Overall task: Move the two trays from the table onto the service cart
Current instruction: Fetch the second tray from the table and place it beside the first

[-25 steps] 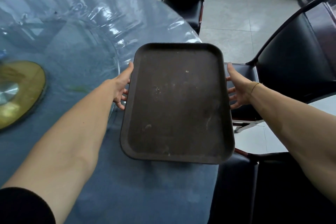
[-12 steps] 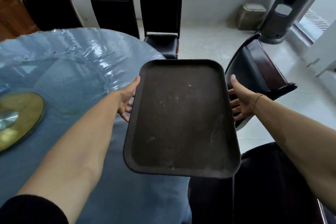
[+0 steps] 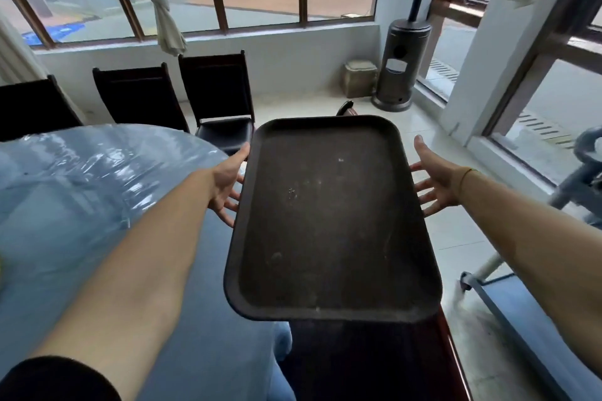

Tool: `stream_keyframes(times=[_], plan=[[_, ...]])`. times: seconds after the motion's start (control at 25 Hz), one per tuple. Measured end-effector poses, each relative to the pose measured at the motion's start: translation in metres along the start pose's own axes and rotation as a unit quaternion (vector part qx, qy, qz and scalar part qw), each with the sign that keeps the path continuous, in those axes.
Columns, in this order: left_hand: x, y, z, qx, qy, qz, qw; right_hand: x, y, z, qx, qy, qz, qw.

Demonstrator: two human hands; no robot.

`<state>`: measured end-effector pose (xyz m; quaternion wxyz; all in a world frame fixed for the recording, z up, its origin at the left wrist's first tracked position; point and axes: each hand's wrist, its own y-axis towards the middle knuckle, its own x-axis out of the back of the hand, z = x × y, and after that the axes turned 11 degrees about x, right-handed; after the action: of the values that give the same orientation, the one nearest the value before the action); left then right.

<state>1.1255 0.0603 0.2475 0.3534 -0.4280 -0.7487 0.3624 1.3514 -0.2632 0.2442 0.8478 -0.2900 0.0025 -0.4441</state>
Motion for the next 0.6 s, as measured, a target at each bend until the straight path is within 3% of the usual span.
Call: stream_keyframes(times=[0.6], plan=[[-0.325,-0.097,-0.058,-0.067,0.172,0.117,0.976,0.285,-0.209,-0.143,-0.016,0.076,-0.196,0.978]])
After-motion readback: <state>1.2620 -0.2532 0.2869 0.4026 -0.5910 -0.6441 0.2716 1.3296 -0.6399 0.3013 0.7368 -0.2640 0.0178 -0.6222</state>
